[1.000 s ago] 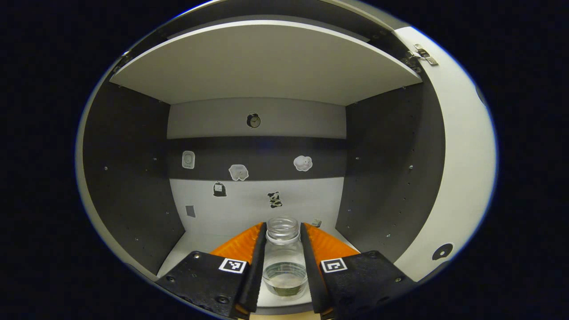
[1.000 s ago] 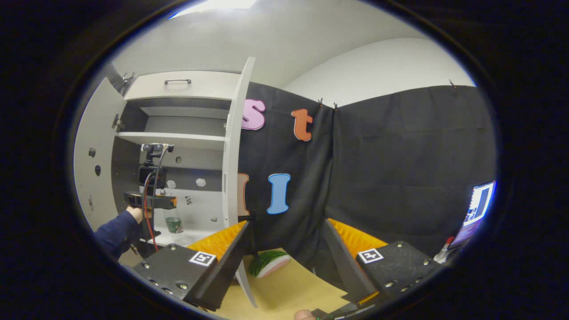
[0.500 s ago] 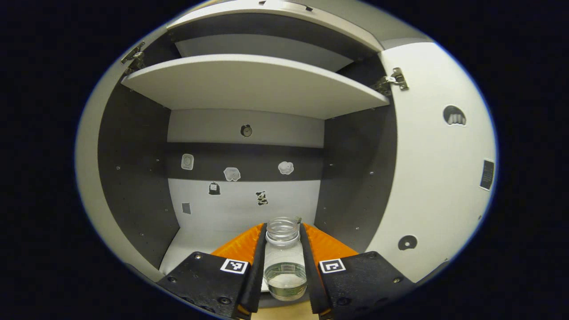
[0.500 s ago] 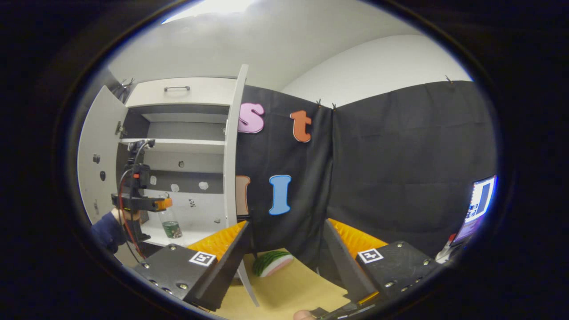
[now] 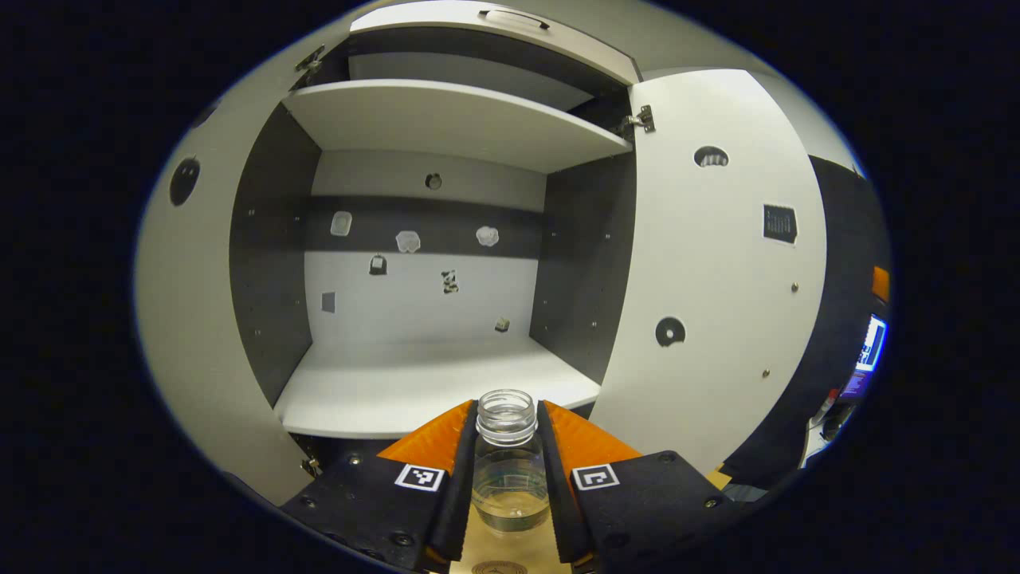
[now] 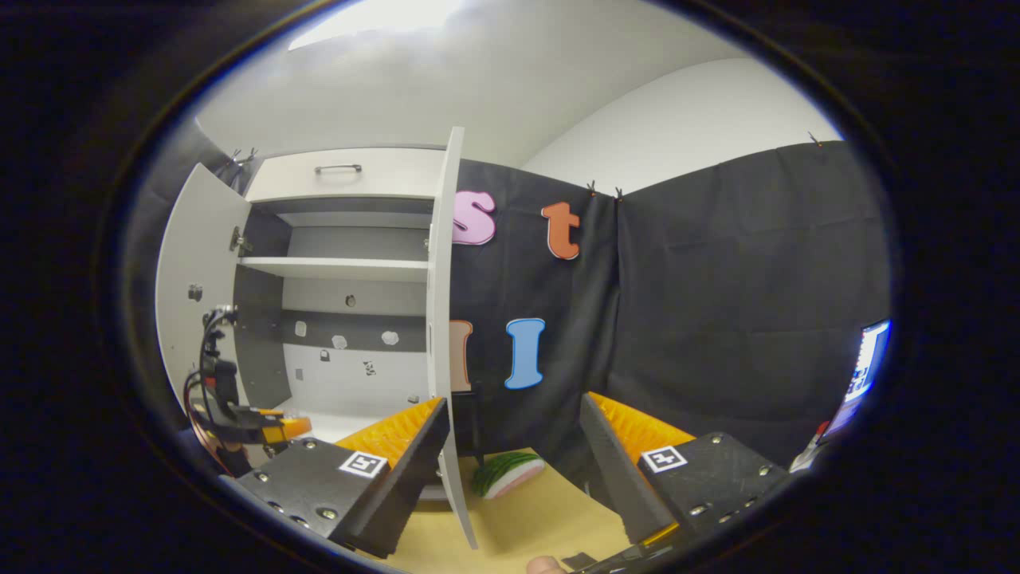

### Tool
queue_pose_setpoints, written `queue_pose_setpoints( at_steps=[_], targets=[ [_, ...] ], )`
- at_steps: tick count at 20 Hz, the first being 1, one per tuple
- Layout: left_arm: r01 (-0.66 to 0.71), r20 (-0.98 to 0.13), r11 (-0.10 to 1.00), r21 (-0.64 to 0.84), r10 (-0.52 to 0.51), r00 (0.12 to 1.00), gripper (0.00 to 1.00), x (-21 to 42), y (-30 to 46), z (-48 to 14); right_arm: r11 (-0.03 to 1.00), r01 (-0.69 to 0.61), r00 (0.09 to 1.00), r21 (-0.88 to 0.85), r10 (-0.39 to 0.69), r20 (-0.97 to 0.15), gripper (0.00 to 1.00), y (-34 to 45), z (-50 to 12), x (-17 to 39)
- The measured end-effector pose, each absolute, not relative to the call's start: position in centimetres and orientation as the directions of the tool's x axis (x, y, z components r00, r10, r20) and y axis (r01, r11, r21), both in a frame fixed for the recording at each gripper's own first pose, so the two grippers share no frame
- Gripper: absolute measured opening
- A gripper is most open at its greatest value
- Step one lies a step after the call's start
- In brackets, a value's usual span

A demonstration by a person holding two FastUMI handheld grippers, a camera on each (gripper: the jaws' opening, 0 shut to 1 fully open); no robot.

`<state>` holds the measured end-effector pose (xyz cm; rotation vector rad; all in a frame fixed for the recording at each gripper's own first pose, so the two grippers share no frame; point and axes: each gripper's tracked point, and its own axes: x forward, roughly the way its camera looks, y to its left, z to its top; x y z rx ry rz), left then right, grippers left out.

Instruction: Grasp the bottle in the cabinet with the left hand and place it on the coaster, then close the right door with the right hand and the left door with the left hand.

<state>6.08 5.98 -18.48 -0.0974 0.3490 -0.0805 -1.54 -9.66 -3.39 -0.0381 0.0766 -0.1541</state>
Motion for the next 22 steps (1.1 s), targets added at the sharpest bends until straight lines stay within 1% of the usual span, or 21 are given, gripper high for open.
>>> queue_pose_setpoints(
  at_steps=[1,2,3,5,6,8,9,10,11,13,16,19,22],
  targets=[
    [0.062,-0.350,0.992,-0.112,-0.098,0.932,0.44,5.2,6.0,-19.9,0.987,0.151,0.985,-0.047,-0.155,-0.075,0.97,-9.7,-3.3,-1.6],
    [0.063,-0.363,0.991,-0.114,-0.101,0.926,0.46,4.4,6.0,-21.3,0.987,0.154,0.985,-0.051,-0.157,-0.074,0.99,-9.9,-3.2,-1.6],
    [0.066,-0.375,0.991,-0.117,-0.105,0.921,0.44,3.5,6.0,-22.7,0.986,0.156,0.984,-0.055,-0.160,-0.074,1.00,-10.0,-3.2,-1.7],
    [0.075,-0.387,0.992,-0.103,-0.110,0.916,0.45,2.1,6.0,-25.3,0.985,0.164,0.983,-0.061,-0.169,-0.074,1.00,-10.3,-3.2,-1.7],
    [0.083,-0.391,0.992,-0.093,-0.113,0.914,0.47,1.4,5.9,-26.6,0.984,0.168,0.982,-0.063,-0.173,-0.078,1.00,-10.5,-3.3,-1.8],
    [0.100,-0.401,0.991,-0.086,-0.126,0.907,0.47,0.0,5.7,-29.1,0.981,0.179,0.980,-0.070,-0.184,-0.080,0.99,-10.8,-3.2,-2.0],
    [0.108,-0.407,0.991,-0.085,-0.133,0.904,0.45,-0.5,5.5,-30.3,0.980,0.185,0.978,-0.075,-0.190,-0.081,0.97,-11.0,-3.4,-2.0],
    [0.113,-0.415,0.990,-0.087,-0.139,0.899,0.46,-1.1,5.4,-31.4,0.979,0.188,0.977,-0.079,-0.195,-0.082,1.00,-11.1,-3.3,-2.0],
    [0.114,-0.425,0.989,-0.093,-0.143,0.894,0.44,-1.4,5.5,-32.5,0.978,0.192,0.976,-0.082,-0.199,-0.085,1.00,-11.3,-3.4,-2.0],
    [0.099,-0.435,0.987,-0.129,-0.146,0.888,0.45,-2.0,5.5,-34.5,0.976,0.199,0.975,-0.085,-0.206,-0.086,1.00,-11.4,-3.4,-2.0],
    [0.057,-0.483,0.986,-0.157,-0.127,0.866,0.45,-3.0,5.9,-37.6,0.974,0.208,0.973,-0.094,-0.216,-0.086,1.00,-11.5,-3.5,-2.0],
    [0.043,-0.510,0.987,-0.157,-0.118,0.852,0.45,-3.7,6.2,-39.4,0.971,0.214,0.971,-0.105,-0.223,-0.087,1.00,-11.7,-3.5,-2.1],
    [0.043,-0.525,0.991,-0.128,-0.105,0.845,0.45,-4.2,6.5,-40.5,0.970,0.217,0.970,-0.108,-0.227,-0.089,0.97,-11.8,-3.6,-1.9]
  ],
)
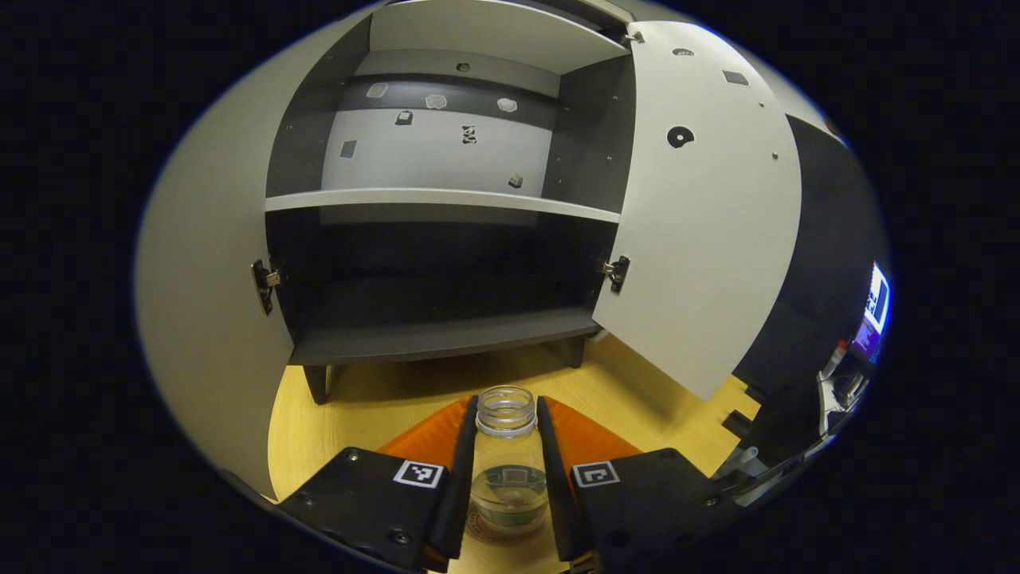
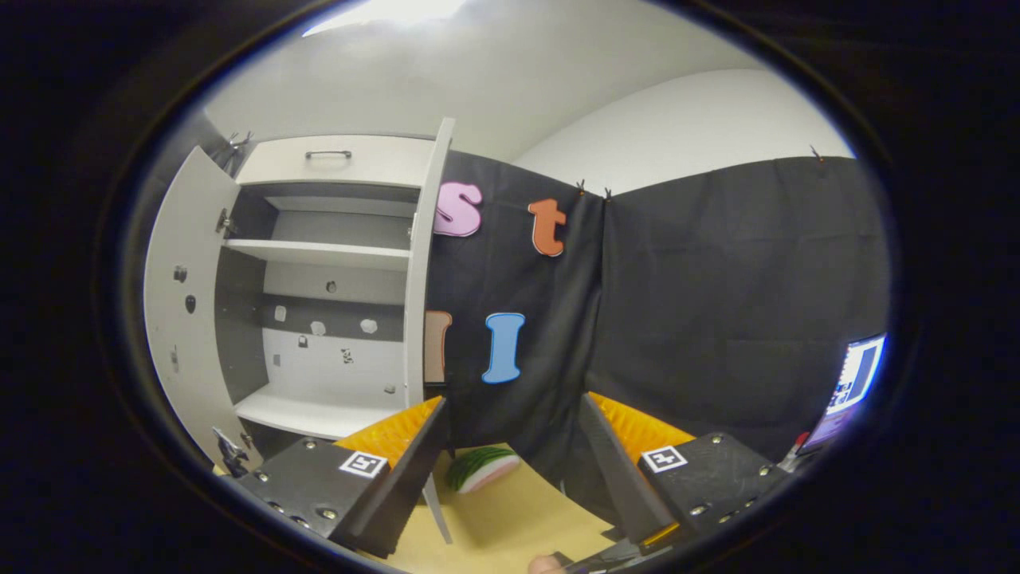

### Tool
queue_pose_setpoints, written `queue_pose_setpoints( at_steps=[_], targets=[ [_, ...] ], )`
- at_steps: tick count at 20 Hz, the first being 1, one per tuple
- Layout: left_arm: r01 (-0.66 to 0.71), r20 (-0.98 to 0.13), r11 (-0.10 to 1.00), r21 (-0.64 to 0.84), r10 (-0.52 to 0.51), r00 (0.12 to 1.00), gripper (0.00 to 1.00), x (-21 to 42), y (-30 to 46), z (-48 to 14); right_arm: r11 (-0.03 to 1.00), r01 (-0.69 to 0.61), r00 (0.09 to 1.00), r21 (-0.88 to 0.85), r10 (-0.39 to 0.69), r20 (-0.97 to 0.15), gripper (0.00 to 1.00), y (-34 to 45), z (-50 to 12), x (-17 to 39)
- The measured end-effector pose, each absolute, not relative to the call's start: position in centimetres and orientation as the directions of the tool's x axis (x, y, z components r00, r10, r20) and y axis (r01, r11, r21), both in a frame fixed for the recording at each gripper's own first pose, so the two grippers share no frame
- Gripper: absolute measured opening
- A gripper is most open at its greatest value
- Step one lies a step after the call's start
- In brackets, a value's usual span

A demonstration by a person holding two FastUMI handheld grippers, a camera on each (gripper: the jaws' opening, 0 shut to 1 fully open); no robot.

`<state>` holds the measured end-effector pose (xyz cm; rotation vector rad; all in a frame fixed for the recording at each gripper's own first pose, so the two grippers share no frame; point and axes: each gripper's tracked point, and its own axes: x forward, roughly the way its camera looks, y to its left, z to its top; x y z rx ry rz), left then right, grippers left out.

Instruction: Grasp the bottle in the cabinet with the left hand and place it on the coaster, then close the right door with the right hand and the left door with the left hand.

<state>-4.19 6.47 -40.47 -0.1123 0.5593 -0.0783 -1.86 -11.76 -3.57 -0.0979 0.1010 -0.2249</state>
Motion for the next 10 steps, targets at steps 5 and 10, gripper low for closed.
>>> queue_pose_setpoints(
  at_steps=[5,10],
  targets=[
    [0.038,-0.482,0.993,-0.116,-0.089,0.872,0.45,-4.51,6.43,-40.52,0.971,0.211,0.970,-0.114,-0.222,-0.094,1.00,-11.69,-3.91,-1.62],
    [0.027,-0.478,0.994,-0.105,-0.075,0.875,0.46,-5.18,6.37,-40.49,0.972,0.203,0.970,-0.116,-0.216,-0.111,1.00,-11.45,-4.49,-1.41]
  ],
)
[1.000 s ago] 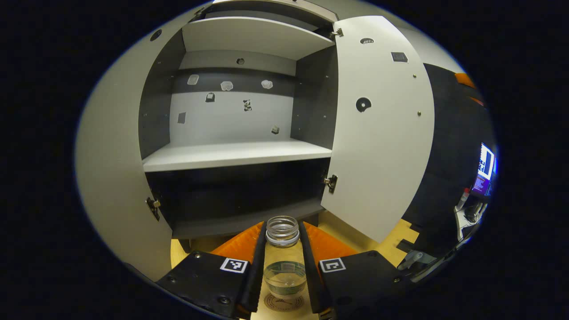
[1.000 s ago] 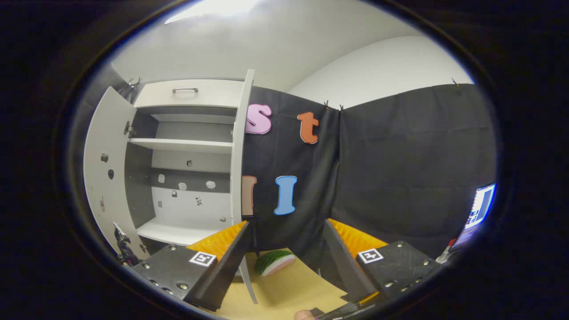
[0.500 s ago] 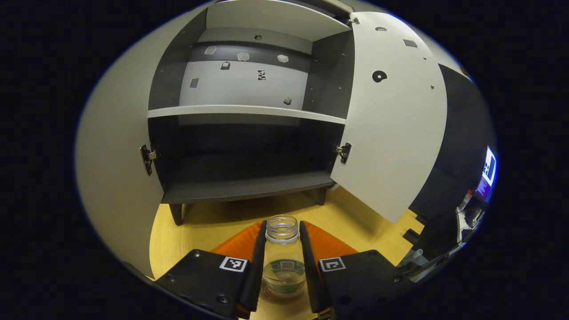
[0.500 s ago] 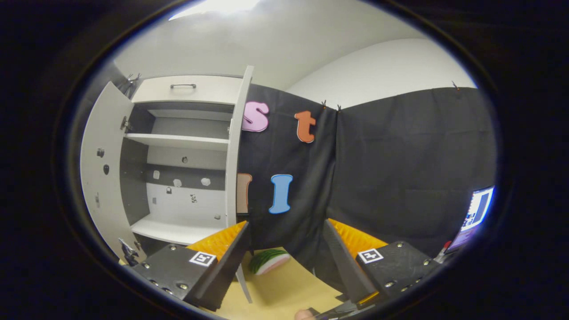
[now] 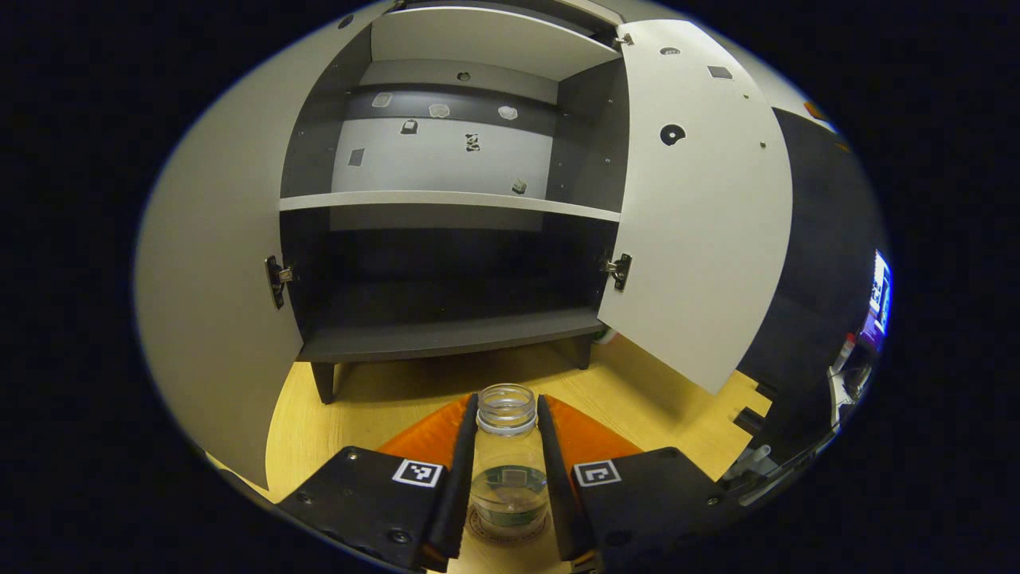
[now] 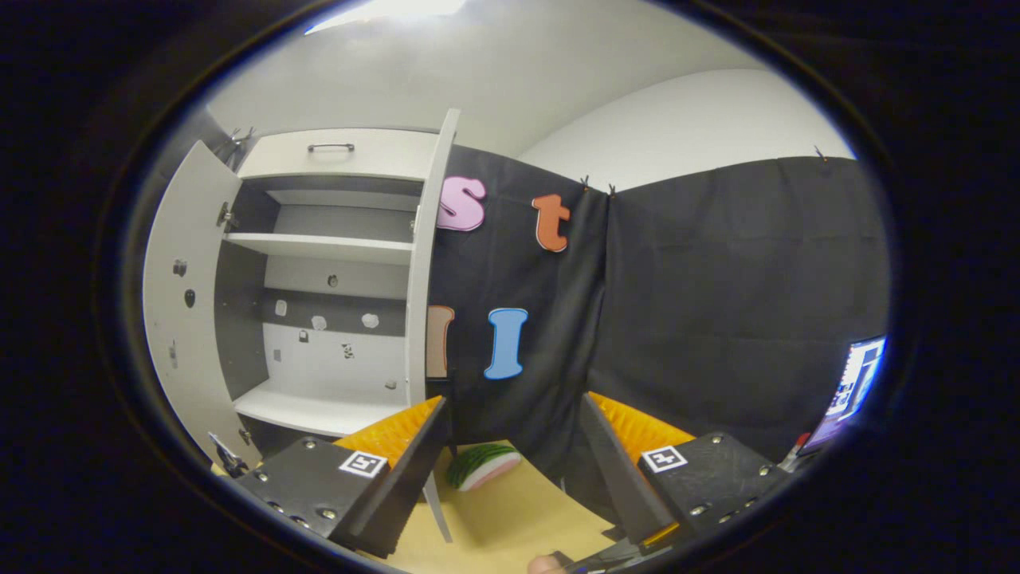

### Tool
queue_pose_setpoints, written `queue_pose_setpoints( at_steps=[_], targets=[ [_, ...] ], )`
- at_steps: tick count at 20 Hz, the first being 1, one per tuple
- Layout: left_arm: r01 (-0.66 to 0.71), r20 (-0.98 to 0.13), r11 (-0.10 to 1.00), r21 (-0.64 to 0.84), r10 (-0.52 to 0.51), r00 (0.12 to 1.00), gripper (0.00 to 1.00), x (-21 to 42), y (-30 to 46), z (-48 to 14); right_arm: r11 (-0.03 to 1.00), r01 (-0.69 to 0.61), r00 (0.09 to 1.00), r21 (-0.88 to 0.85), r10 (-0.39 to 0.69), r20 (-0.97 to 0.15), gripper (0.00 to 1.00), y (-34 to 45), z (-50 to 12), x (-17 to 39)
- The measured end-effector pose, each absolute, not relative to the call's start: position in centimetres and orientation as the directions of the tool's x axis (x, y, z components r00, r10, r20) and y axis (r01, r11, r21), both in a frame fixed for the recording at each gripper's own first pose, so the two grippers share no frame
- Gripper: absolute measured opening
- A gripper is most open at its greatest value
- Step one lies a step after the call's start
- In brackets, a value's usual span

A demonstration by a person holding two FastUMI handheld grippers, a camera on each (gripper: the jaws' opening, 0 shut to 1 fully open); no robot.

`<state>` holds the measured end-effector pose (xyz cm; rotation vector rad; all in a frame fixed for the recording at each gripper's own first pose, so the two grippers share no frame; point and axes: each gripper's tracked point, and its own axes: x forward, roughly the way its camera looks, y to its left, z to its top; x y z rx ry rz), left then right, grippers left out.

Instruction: Grasp the bottle in the cabinet with the left hand and place it on the coaster, then close the right door with the right hand and the left door with the left hand.

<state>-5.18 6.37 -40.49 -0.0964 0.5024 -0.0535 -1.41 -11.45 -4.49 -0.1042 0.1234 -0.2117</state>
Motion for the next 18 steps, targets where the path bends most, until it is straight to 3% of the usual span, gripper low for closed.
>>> queue_pose_setpoints(
  at_steps=[4,6,8,9,15,16,18],
  targets=[
    [0.018,-0.502,0.996,-0.088,-0.060,0.863,0.53,-6.1,6.5,-40.6,0.973,0.197,0.970,-0.124,-0.211,-0.119,1.00,-11.4,-4.8,-1.2],
    [0.024,-0.503,0.996,-0.092,-0.067,0.862,0.63,-6.4,6.3,-40.5,0.973,0.196,0.970,-0.120,-0.210,-0.120,1.00,-11.4,-4.8,-1.1],
    [0.035,-0.500,0.995,-0.095,-0.078,0.863,0.80,-6.6,6.0,-40.2,0.975,0.191,0.971,-0.116,-0.205,-0.125,1.00,-11.3,-5.1,-0.8],
    [0.044,-0.495,0.995,-0.095,-0.086,0.865,0.76,-6.7,5.8,-40.0,0.975,0.189,0.971,-0.116,-0.203,-0.125,1.00,-11.3,-5.2,-0.8],
    [0.051,-0.482,0.995,-0.084,-0.085,0.872,0.76,-6.5,5.5,-38.6,0.979,0.169,0.974,-0.115,-0.184,-0.130,1.00,-10.7,-5.4,-0.1],
    [0.056,-0.476,0.995,-0.085,-0.089,0.875,0.77,-6.4,5.5,-38.0,0.979,0.166,0.975,-0.114,-0.181,-0.131,1.00,-10.7,-5.5,-0.1],
    [0.062,-0.455,0.995,-0.075,-0.090,0.886,0.92,-6.0,5.5,-36.9,0.980,0.163,0.975,-0.113,-0.177,-0.134,1.00,-10.6,-5.8,0.1]
  ],
)
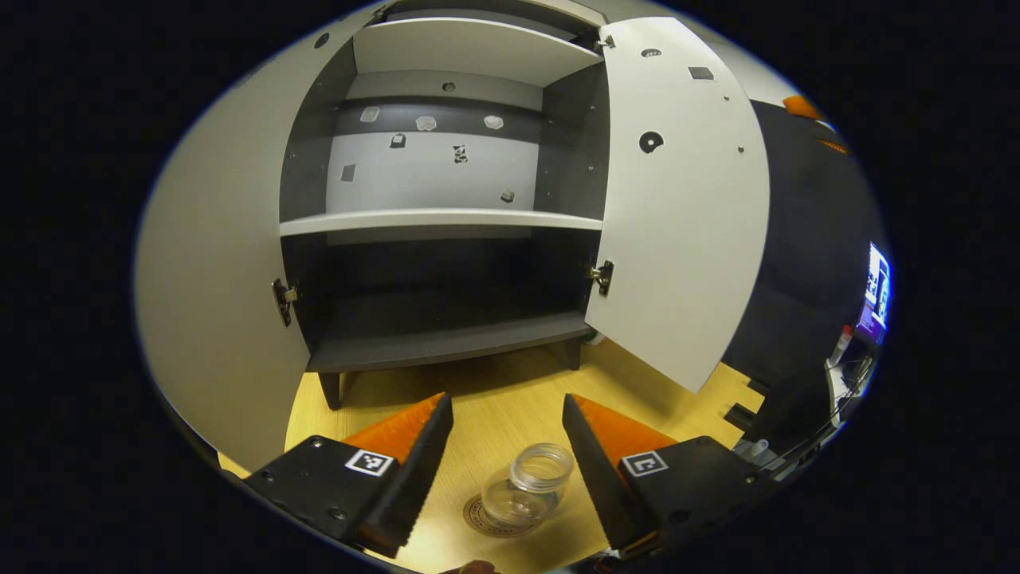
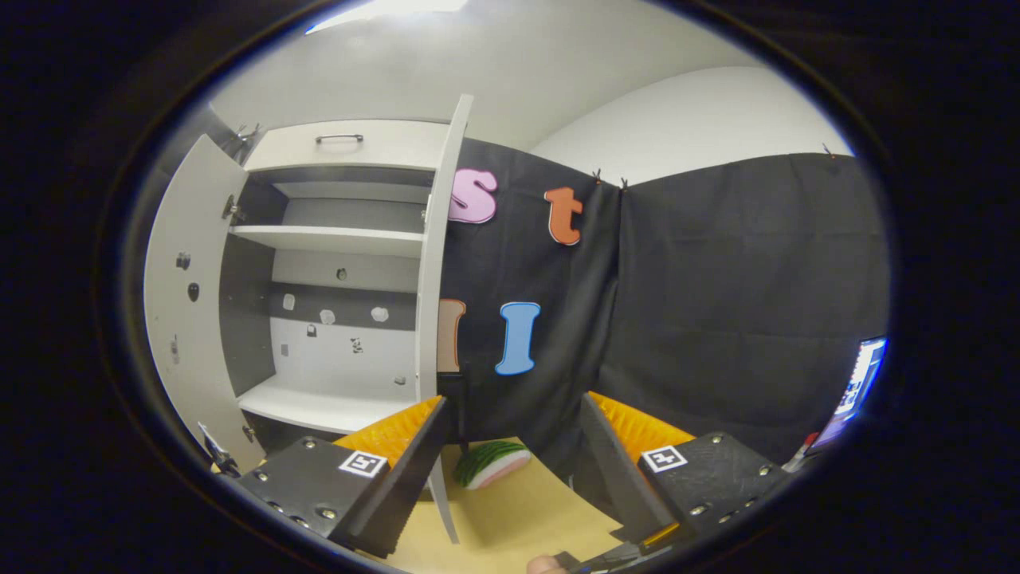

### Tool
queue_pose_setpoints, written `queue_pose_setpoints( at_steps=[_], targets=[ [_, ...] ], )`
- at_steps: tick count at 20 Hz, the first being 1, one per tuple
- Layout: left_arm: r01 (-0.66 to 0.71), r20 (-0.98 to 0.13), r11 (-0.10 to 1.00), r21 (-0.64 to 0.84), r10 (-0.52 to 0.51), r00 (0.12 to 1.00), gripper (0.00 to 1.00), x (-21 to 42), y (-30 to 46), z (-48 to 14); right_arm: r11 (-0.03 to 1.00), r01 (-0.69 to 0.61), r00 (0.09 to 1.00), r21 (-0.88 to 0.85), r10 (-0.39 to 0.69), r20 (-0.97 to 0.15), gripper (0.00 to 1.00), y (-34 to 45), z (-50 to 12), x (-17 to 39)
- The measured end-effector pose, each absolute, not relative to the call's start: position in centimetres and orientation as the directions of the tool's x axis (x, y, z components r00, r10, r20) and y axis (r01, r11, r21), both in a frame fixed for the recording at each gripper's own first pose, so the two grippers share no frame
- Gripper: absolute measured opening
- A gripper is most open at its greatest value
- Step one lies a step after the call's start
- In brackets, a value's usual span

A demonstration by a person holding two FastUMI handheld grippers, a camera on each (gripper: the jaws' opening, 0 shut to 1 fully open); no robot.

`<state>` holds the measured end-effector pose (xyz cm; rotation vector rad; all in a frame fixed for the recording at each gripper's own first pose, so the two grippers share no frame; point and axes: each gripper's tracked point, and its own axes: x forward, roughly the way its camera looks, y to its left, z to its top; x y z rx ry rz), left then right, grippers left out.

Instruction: Grasp the bottle in the cabinet with the left hand and place it on the coaster, then close the right door with the right hand and the left door with the left hand.

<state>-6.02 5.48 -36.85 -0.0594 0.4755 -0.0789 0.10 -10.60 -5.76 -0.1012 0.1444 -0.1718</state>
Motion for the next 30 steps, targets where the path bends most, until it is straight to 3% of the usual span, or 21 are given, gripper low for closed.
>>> queue_pose_setpoints(
  at_steps=[10,14,22,29,30],
  targets=[
    [0.043,-0.417,0.996,-0.074,-0.070,0.906,0.93,-5.2,6.0,-34.0,0.982,0.156,0.974,-0.101,-0.170,-0.146,1.00,-10.7,-6.4,0.6],
    [0.025,-0.366,0.995,-0.099,-0.060,0.929,0.93,-4.7,6.0,-30.1,0.981,0.163,0.974,-0.108,-0.178,-0.140,1.00,-11.1,-6.5,1.0],
    [-0.099,-0.226,0.992,-0.083,0.078,0.971,0.97,-5.2,9.2,-17.8,0.983,0.152,0.972,-0.100,-0.167,-0.163,1.00,-11.3,-8.5,4.4],
    [-0.170,-0.166,0.985,-0.023,0.164,0.972,0.94,-7.8,11.3,-12.7,0.990,0.082,0.977,-0.113,-0.102,-0.187,1.00,-9.4,-9.9,6.3],
    [-0.177,-0.164,0.984,-0.023,0.171,0.971,0.97,-8.1,11.5,-12.5,0.990,0.062,0.979,-0.125,-0.085,-0.185,0.96,-9.3,-9.7,6.5]
  ],
)
